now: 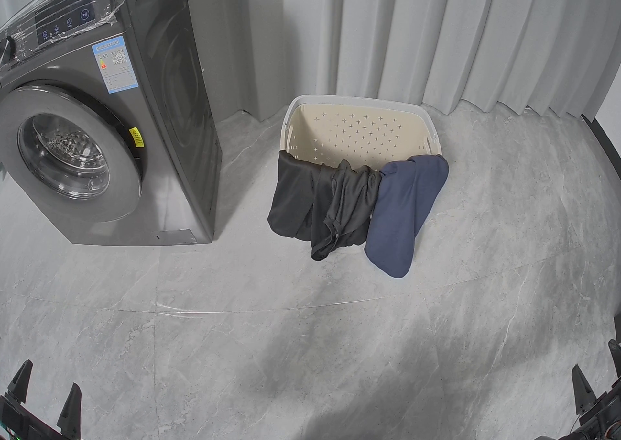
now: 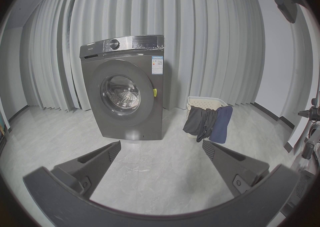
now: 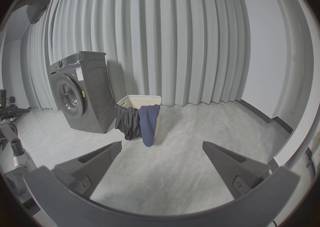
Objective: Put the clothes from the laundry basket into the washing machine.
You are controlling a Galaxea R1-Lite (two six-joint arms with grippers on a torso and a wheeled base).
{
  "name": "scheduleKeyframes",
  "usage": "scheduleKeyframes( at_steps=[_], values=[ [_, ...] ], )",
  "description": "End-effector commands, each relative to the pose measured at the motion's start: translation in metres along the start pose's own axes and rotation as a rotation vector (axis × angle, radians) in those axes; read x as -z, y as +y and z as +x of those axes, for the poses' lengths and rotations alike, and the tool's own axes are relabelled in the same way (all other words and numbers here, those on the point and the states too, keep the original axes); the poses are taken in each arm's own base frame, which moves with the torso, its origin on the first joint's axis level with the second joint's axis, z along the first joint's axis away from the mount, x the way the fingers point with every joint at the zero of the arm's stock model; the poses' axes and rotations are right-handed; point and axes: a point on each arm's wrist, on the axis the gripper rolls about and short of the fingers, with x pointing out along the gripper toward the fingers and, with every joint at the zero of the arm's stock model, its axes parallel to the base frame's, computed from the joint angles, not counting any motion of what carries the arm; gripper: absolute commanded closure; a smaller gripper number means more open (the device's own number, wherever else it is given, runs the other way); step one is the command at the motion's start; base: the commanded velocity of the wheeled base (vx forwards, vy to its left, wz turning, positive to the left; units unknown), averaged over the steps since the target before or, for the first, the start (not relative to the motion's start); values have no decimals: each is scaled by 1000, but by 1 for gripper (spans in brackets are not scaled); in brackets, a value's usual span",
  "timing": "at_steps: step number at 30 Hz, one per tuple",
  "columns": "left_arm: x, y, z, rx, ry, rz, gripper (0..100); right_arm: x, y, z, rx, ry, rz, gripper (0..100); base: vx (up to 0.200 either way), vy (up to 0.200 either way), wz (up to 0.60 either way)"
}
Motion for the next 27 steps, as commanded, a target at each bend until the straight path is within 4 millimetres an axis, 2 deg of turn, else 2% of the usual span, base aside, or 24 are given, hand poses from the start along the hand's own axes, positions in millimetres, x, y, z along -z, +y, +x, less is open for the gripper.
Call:
scheduleKeyframes(
  at_steps=[1,9,21,27],
  values=[
    [5,0,0,-1,1,0,0,5,0,1,-1,10,-1,0,0,-200,0],
    [5,0,0,2,1,2,0,5,0,1,-1,10,-1,0,0,-200,0],
    [5,0,0,5,1,11,0,5,0,1,-1,10,-1,0,0,0,0],
    [5,0,0,5,1,10,0,5,0,1,-1,11,-2,0,200,0,0]
  ],
)
